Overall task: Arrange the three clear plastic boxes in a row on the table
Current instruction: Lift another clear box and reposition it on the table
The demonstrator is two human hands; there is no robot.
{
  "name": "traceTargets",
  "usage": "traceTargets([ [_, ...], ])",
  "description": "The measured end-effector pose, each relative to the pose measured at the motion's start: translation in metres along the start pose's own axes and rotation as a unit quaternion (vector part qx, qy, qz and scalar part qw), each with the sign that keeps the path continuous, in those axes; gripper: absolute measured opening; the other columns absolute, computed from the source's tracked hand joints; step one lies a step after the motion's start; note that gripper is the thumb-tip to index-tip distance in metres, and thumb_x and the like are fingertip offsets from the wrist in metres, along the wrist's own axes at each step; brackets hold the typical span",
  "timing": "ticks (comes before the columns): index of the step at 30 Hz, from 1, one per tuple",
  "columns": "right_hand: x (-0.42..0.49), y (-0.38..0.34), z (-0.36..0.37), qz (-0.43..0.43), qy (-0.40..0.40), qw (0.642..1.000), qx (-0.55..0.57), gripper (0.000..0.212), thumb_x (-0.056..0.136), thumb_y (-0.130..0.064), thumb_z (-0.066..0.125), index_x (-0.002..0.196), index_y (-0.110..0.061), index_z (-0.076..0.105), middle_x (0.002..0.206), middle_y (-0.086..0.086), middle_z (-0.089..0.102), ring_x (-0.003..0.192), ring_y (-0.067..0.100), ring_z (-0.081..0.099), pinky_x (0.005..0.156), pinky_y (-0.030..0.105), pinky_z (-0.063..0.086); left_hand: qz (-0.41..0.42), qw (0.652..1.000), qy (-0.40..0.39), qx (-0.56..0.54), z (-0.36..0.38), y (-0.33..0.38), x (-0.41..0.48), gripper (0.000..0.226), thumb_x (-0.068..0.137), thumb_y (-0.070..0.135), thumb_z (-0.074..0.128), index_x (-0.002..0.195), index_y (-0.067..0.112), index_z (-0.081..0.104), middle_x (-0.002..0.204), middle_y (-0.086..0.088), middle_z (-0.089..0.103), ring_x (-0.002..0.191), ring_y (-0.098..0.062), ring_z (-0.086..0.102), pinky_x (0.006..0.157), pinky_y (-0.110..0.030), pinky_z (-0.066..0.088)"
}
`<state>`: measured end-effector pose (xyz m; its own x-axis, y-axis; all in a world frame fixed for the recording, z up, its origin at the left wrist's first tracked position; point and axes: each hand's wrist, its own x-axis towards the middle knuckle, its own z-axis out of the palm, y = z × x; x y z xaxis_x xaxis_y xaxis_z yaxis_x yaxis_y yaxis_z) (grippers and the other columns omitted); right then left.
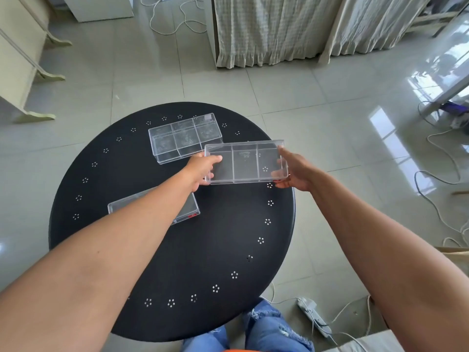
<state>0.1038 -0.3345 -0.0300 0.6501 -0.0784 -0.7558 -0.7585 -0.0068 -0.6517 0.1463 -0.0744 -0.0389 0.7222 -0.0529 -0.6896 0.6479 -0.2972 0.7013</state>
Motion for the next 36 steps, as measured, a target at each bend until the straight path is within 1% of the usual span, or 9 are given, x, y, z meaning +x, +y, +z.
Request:
traceTargets([
  [3, 0.014, 0.002, 0.009, -0.026, 0.066, 0.996, -0.049, 0.054, 0.100, -0.053, 0.041, 0.116, -0.004, 0.057, 0.096, 0.013, 0.053, 0.071, 0.025, 0.058, 0.073, 0.042, 0.057, -0.020, 1.000, 0.018, 0.003, 0.005, -0.001, -0.001, 0.066, 0.089, 0.029, 0.065, 0.146, 0.010, 0.037, 0.146, -0.019, 0.046, 0.100, -0.032, 0.057, 0.083, -0.042, 0.050],
  [7, 0.031, 0.005, 0.017, -0.041, 0.145, 0.986, -0.069, 0.053, 0.092, -0.055, 0.050, 0.101, -0.004, 0.061, 0.084, 0.011, 0.056, 0.059, 0.024, 0.053, 0.052, 0.034, 0.051, -0.025, 0.998, 0.059, 0.001, 0.011, -0.001, -0.001, 0.059, 0.090, 0.024, 0.066, 0.141, 0.005, 0.041, 0.144, -0.015, 0.048, 0.130, -0.038, 0.050, 0.100, -0.053, 0.048],
  [17, 0.053, 0.008, 0.026, -0.058, 0.211, 0.967, -0.132, 0.042, 0.088, -0.048, 0.051, 0.073, -0.010, 0.060, 0.075, 0.009, 0.063, 0.069, 0.028, 0.060, 0.060, 0.028, 0.044, -0.015, 0.990, 0.138, 0.036, 0.015, -0.009, 0.002, 0.056, 0.086, 0.019, 0.066, 0.136, 0.003, 0.045, 0.133, -0.014, 0.056, 0.119, -0.032, 0.055, 0.098, -0.044, 0.050],
  [23, 0.052, 0.006, 0.026, -0.096, 0.192, 0.962, -0.171, 0.045, 0.095, -0.031, 0.049, 0.056, -0.018, 0.032, 0.058, 0.003, 0.037, 0.054, 0.020, 0.033, 0.052, 0.030, 0.026, -0.020, 0.989, 0.138, 0.052, 0.017, -0.010, 0.004, 0.055, 0.084, 0.018, 0.064, 0.135, 0.004, 0.048, 0.131, -0.019, 0.060, 0.117, -0.034, 0.059, 0.090, -0.041, 0.052],
  [27, 0.052, 0.004, 0.023, -0.113, 0.173, 0.960, -0.188, 0.038, 0.093, -0.026, 0.047, 0.059, -0.018, 0.033, 0.060, 0.004, 0.034, 0.057, 0.021, 0.031, 0.053, 0.030, 0.023, -0.027, 0.987, 0.144, 0.070, 0.019, -0.006, 0.005, 0.063, 0.086, 0.015, 0.063, 0.143, 0.006, 0.040, 0.138, -0.014, 0.055, 0.120, -0.032, 0.057, 0.088, -0.036, 0.048],
  [31, 0.052, -0.001, 0.020, -0.125, 0.172, 0.954, -0.210, 0.018, 0.089, -0.024, 0.046, 0.079, -0.013, 0.057, 0.072, 0.009, 0.048, 0.069, 0.026, 0.044, 0.057, 0.029, 0.030, -0.024, 0.978, 0.179, 0.108, 0.018, 0.004, 0.003, 0.077, 0.087, 0.017, 0.060, 0.153, 0.011, 0.022, 0.152, -0.011, 0.039, 0.129, -0.030, 0.050, 0.083, -0.030, 0.040],
  [33, 0.055, -0.008, 0.018, -0.140, 0.196, 0.940, -0.243, 0.034, 0.090, -0.030, 0.047, 0.116, -0.016, 0.065, 0.102, 0.012, 0.063, 0.101, 0.031, 0.058, 0.078, 0.032, 0.045, 0.015, 0.971, 0.194, 0.140, 0.013, 0.011, -0.001, 0.076, 0.084, 0.021, 0.058, 0.153, 0.016, 0.026, 0.150, -0.011, 0.041, 0.123, -0.031, 0.056, 0.086, -0.033, 0.048],
  [34, 0.055, -0.013, 0.018, -0.151, 0.213, 0.929, -0.261, 0.044, 0.091, -0.032, 0.048, 0.131, -0.017, 0.058, 0.120, 0.013, 0.060, 0.120, 0.030, 0.053, 0.094, 0.035, 0.044, 0.039, 0.966, 0.203, 0.153, 0.010, 0.014, -0.002, 0.072, 0.083, 0.023, 0.057, 0.150, 0.019, 0.033, 0.146, -0.011, 0.043, 0.115, -0.031, 0.062, 0.089, -0.036, 0.052],
  [36, 0.054, -0.029, 0.025, -0.198, 0.223, 0.915, -0.271, 0.049, 0.092, -0.033, 0.048, 0.139, -0.019, 0.051, 0.134, 0.014, 0.053, 0.133, 0.029, 0.042, 0.110, 0.040, 0.036, 0.098, 0.956, 0.232, 0.154, 0.001, 0.022, -0.006, 0.056, 0.086, 0.025, 0.056, 0.142, 0.022, 0.047, 0.141, -0.008, 0.044, 0.097, -0.025, 0.065, 0.088, -0.033, 0.051],
])
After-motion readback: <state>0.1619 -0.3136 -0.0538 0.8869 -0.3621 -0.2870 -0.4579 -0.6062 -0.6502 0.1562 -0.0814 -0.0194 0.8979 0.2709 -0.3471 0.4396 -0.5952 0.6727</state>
